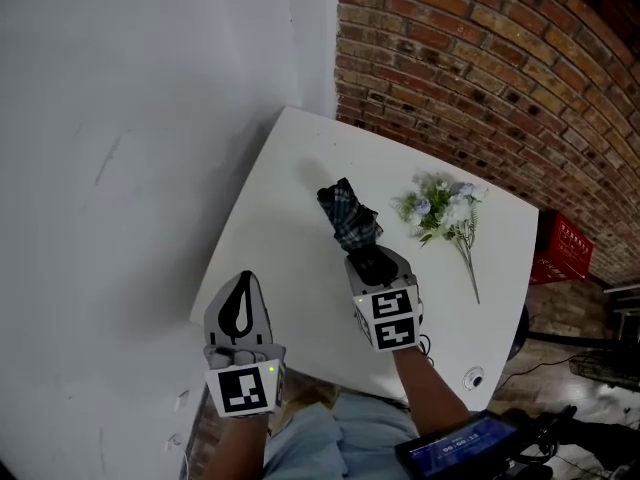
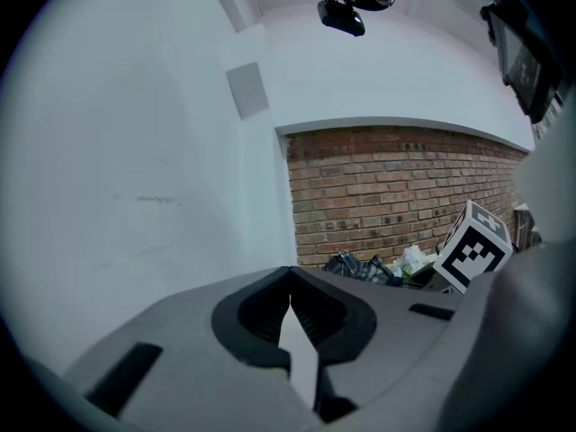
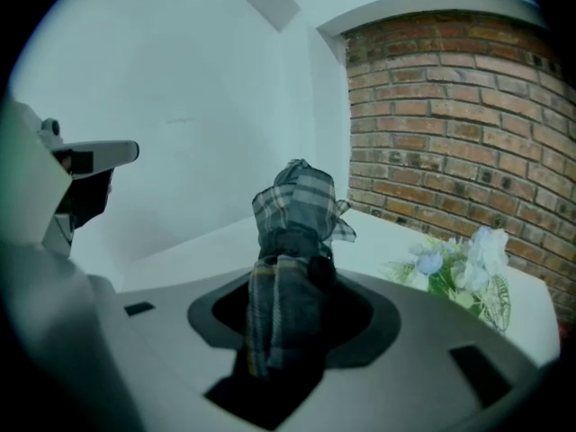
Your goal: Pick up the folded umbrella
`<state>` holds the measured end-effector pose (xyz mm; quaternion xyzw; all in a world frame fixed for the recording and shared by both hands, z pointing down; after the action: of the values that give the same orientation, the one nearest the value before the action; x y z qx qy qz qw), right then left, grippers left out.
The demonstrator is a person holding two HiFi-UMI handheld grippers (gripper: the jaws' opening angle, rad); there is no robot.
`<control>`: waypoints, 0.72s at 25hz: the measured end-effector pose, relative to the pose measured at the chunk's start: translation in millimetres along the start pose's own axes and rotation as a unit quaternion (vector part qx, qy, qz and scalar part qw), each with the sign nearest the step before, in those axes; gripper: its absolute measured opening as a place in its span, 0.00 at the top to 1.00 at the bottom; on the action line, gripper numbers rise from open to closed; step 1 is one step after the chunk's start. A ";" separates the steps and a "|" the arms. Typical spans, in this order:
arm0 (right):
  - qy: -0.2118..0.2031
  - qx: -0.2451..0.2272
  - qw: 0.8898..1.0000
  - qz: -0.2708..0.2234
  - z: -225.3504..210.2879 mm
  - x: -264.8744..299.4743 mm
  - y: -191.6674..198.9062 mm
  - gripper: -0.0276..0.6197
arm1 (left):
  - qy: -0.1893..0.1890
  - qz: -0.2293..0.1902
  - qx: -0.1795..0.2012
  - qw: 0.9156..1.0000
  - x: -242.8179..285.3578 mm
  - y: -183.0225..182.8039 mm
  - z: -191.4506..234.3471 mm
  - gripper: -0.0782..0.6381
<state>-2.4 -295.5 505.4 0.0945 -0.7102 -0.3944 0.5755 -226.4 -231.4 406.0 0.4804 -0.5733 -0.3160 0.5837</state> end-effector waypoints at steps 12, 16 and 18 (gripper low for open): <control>0.015 -0.008 0.997 -0.069 9.2 -46.4 -23.1 0.67 | 0.009 -0.035 0.006 0.999 -20.3 -14.9 -1.9 0.88; 0.021 -0.009 0.996 -0.089 13.3 -62.9 -26.7 0.67 | 0.012 -0.049 0.010 0.999 -27.8 -22.9 -4.1 0.88; 0.025 -0.010 0.995 -0.098 16.0 -71.5 -28.2 0.67 | 0.015 -0.055 0.011 0.998 -31.6 -26.1 -4.6 0.88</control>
<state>-2.8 -265.2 432.9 0.1680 -0.6790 -0.4537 0.5522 -221.7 -210.2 370.9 0.5226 -0.5408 -0.3342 0.5681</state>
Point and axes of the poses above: the fingertips, and each gripper's own axes: x forward along the fingers, z to its left, y out of its underside, the point moved 8 cm from there along -x, backward along the fingers, and after that the axes turned 11 degrees about z, right-handed, at the moved point
